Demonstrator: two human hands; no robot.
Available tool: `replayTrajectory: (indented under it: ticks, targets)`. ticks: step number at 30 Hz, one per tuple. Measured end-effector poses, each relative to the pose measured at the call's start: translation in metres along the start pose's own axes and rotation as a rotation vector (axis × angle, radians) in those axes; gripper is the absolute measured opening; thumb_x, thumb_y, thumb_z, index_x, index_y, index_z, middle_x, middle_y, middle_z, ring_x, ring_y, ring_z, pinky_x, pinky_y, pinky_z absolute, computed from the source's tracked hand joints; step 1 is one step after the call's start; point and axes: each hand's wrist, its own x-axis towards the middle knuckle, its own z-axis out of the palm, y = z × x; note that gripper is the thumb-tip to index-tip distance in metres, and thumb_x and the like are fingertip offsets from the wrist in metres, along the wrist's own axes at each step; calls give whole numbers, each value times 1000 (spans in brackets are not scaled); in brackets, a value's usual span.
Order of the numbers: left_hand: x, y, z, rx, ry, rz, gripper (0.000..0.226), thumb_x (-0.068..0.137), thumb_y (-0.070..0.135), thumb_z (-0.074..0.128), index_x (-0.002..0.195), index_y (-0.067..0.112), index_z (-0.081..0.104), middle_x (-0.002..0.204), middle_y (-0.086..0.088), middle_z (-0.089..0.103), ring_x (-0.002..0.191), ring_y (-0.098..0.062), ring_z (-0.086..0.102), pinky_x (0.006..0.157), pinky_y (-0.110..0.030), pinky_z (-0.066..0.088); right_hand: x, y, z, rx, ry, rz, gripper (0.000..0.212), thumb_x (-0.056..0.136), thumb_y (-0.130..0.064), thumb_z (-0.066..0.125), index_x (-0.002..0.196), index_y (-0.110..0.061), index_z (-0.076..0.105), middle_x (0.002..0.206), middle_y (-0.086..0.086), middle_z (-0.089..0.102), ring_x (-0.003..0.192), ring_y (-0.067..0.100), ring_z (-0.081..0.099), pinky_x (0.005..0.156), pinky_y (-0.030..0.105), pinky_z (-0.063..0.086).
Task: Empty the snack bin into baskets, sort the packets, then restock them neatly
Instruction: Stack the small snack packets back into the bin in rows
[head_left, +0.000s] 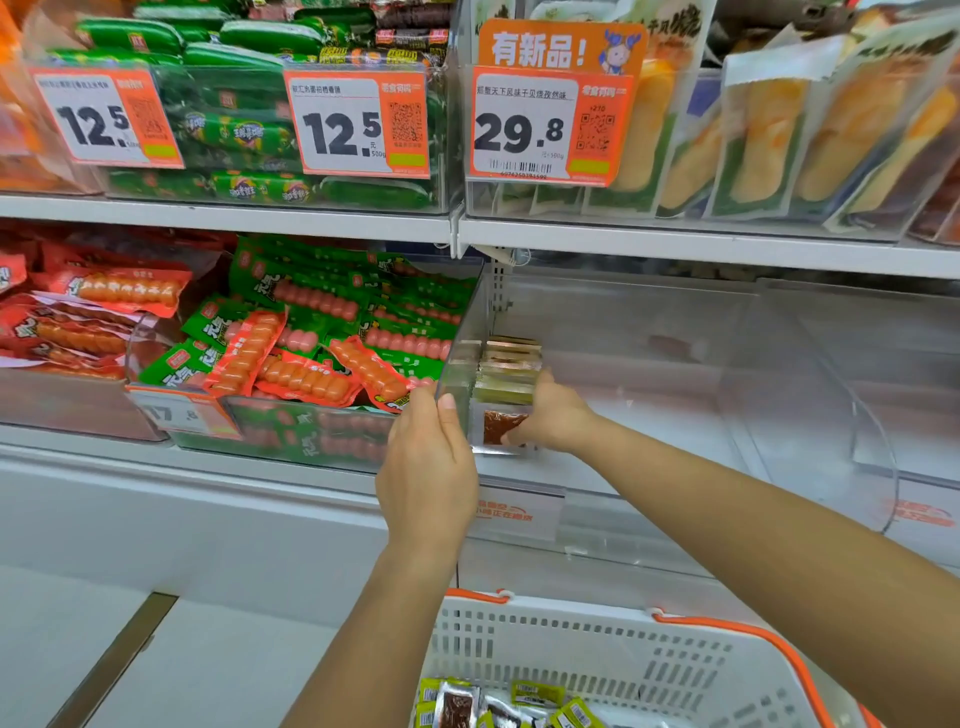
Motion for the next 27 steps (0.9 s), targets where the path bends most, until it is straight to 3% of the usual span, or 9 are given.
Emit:
replayTrajectory:
  ticks: [5, 9, 13, 16, 19, 22, 24, 27]
  targets:
    - [0, 1, 0, 9, -8, -10, 35, 101, 35, 23, 107, 12, 48, 93, -1, 57, 92, -22, 52, 62, -31, 30, -1, 1, -5, 98, -44, 70, 52, 79, -14, 76, 123, -3, 50, 117, 11, 57, 111, 28, 55, 83, 31, 46]
    - [0, 1, 0, 5, -5, -14, 36, 101, 36, 22, 107, 12, 49, 90, 1, 55, 88, -20, 51, 61, -31, 30, 2, -4, 1, 304, -141, 65, 56, 72, -11, 80, 122, -7, 54, 120, 10, 61, 109, 29, 56, 96, 40, 48]
    - [1, 0, -2, 4, -58, -11, 35, 102, 37, 23, 108, 13, 48, 91, 1, 56, 88, -21, 52, 61, -32, 30, -9, -2, -13, 292, -137, 68, 54, 82, -15, 72, 129, -3, 48, 124, 9, 54, 116, 29, 52, 94, 34, 45]
    - [2, 3, -12, -239, -193, -54, 27, 102, 36, 31, 116, 22, 49, 106, 8, 58, 105, -14, 53, 79, -32, 40, -38, 5, -38, 377, 18, -73, 49, 88, -15, 65, 133, -7, 47, 122, 7, 55, 117, 27, 53, 90, 33, 44]
    - [-13, 9, -38, -338, -155, -18, 32, 100, 25, 45, 132, 26, 48, 124, 15, 50, 115, -1, 43, 95, -20, 33, -94, 20, -58, 672, 115, -320, 21, 92, -5, 57, 107, -18, 62, 100, 3, 68, 90, 18, 66, 78, 30, 51]
    - [-53, 1, -59, -423, -119, 2, 28, 95, 13, 52, 120, 28, 55, 116, 16, 59, 100, 5, 54, 84, -14, 43, -160, 55, -57, 777, 93, -477, 27, 94, 3, 49, 91, -19, 64, 70, -2, 70, 62, 12, 65, 67, 24, 53]
    - [-89, -16, -59, -478, -215, -77, 22, 89, 19, 53, 105, 33, 61, 103, 18, 66, 97, -2, 60, 81, -27, 49, -189, 86, -36, 722, 15, -524, 26, 94, 2, 51, 91, -19, 65, 68, -1, 69, 63, 12, 65, 67, 22, 53]
    - [-143, -52, -37, -387, -460, -235, 15, 88, 21, 56, 92, 32, 66, 93, 20, 68, 90, -7, 64, 77, -34, 51, -196, 144, 28, 563, -244, -361, 17, 91, -10, 61, 94, -27, 65, 80, 3, 71, 73, 18, 68, 76, 28, 54]
